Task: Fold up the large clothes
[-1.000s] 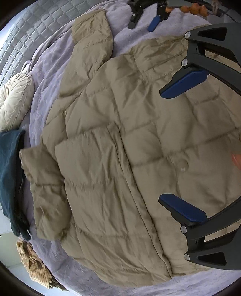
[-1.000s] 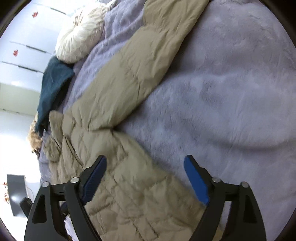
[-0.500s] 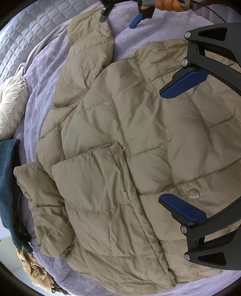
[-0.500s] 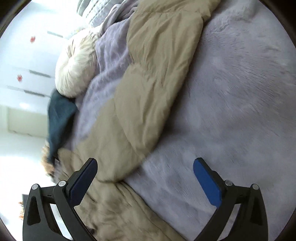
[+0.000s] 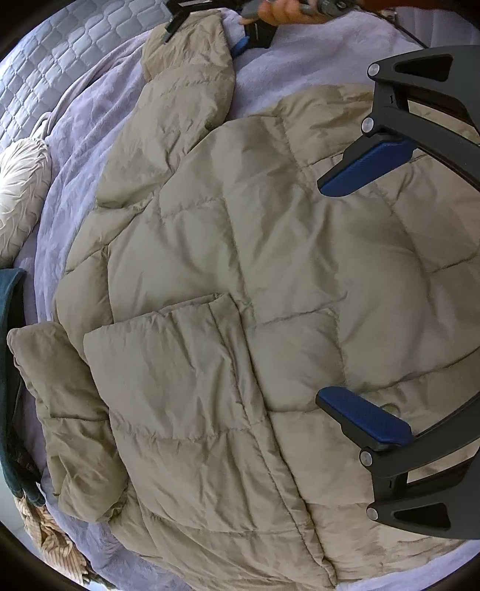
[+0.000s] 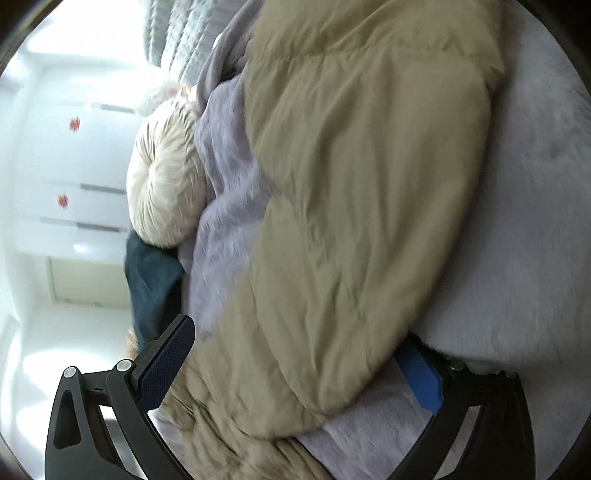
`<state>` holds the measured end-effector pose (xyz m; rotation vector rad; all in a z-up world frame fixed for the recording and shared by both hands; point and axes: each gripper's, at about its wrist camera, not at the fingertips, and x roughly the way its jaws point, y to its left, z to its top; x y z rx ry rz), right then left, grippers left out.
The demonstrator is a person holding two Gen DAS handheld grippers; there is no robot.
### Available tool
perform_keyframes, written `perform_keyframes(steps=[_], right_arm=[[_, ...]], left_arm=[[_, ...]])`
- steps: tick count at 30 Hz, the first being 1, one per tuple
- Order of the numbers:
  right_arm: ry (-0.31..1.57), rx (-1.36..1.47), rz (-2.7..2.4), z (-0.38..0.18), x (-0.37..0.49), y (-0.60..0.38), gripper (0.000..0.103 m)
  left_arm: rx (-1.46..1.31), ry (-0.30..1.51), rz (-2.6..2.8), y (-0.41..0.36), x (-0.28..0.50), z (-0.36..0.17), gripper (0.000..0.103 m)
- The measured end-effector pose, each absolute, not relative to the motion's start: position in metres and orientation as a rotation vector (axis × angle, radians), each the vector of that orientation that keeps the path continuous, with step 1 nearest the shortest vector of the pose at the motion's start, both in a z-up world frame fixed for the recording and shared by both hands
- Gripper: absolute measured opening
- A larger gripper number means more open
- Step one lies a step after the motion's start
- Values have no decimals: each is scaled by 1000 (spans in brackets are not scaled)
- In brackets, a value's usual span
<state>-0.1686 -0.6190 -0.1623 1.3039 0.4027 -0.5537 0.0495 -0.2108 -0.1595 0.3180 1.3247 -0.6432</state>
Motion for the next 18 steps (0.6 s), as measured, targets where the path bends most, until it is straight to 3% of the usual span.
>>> perform_keyframes(steps=[7, 8, 9, 12, 14, 18], right_arm=[[276, 1473, -503, -167, -174, -641, 98], [282, 1491, -511, -167, -175, -643, 82], [291, 1507, -517, -168, -175, -645, 58], [269, 1575, -498, -174, -180, -647, 30], [261, 1578, -481, -174, -180, -647, 15], [295, 1485, -469, -153, -168, -643, 10]], left_arm=[[307, 1317, -597, -206, 63, -158, 103], [300, 1316, -591, -205, 66, -158, 103], [295, 1316, -590, -204, 67, -157, 103], [301, 1299, -583, -201, 72, -154, 103], [332, 1270, -565, -200, 73, -154, 103], [316, 1302, -569, -190, 79, -158, 103]])
